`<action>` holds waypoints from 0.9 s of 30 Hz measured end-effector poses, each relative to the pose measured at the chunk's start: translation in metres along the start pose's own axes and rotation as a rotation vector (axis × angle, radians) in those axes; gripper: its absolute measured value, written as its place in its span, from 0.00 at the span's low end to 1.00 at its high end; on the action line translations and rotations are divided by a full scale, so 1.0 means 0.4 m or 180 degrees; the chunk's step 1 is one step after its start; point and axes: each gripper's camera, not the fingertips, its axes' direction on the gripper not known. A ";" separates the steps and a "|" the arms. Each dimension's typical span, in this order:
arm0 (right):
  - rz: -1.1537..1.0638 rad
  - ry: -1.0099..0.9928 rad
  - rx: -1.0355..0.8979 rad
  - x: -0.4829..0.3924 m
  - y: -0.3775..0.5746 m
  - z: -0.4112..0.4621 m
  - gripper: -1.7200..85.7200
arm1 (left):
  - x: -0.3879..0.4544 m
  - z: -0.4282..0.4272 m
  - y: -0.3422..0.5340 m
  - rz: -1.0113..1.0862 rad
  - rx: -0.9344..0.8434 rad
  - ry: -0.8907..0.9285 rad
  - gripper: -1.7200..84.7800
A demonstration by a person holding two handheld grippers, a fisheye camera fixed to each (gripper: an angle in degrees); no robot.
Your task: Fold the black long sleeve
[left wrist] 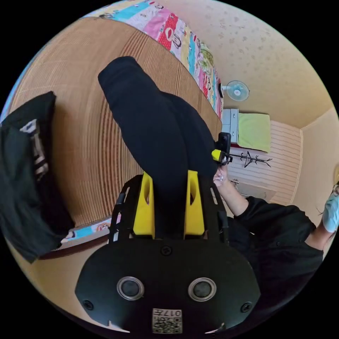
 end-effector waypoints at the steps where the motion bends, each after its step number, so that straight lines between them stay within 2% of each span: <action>1: -0.0098 -0.0050 -0.0077 -0.036 -0.038 0.086 0.17 | 0.000 -0.053 0.024 -0.0015 0.0075 -0.0062 0.18; 4: -0.0163 0.0074 -0.0119 -0.092 -0.113 0.290 0.17 | -0.003 -0.275 0.131 -0.0132 0.0390 -0.0480 0.18; 6: 0.0067 0.0213 -0.0226 -0.079 -0.149 0.392 0.17 | -0.053 -0.379 0.187 -0.0544 0.0479 -0.0711 0.19; 9: 0.0436 0.0498 -0.0483 -0.030 -0.162 0.484 0.15 | -0.152 -0.418 0.238 -0.1401 0.0415 -0.1095 0.21; 11: 0.0371 0.0491 -0.0539 -0.014 -0.142 0.471 0.13 | -0.167 -0.405 0.258 -0.1562 0.0520 -0.1352 0.20; 16: 0.0746 0.0882 -0.0266 0.082 0.031 0.197 0.11 | -0.105 -0.253 0.236 -0.1351 0.0660 -0.1663 0.17; 18: 0.1028 0.1049 -0.0018 0.113 0.123 0.066 0.10 | -0.096 -0.108 0.176 -0.1192 0.0221 -0.1656 0.17; 21: 0.1534 0.1293 0.0660 0.122 0.311 -0.153 0.10 | -0.088 0.029 0.113 -0.1420 -0.0239 -0.1909 0.20; 24: 0.1789 0.1408 0.1456 0.071 0.510 -0.308 0.10 | 0.004 0.082 0.070 -0.1347 -0.0276 -0.2431 0.19; 27: 0.1971 0.1519 0.2135 0.020 0.704 -0.368 0.09 | 0.077 0.151 0.063 -0.1085 -0.0368 -0.2887 0.19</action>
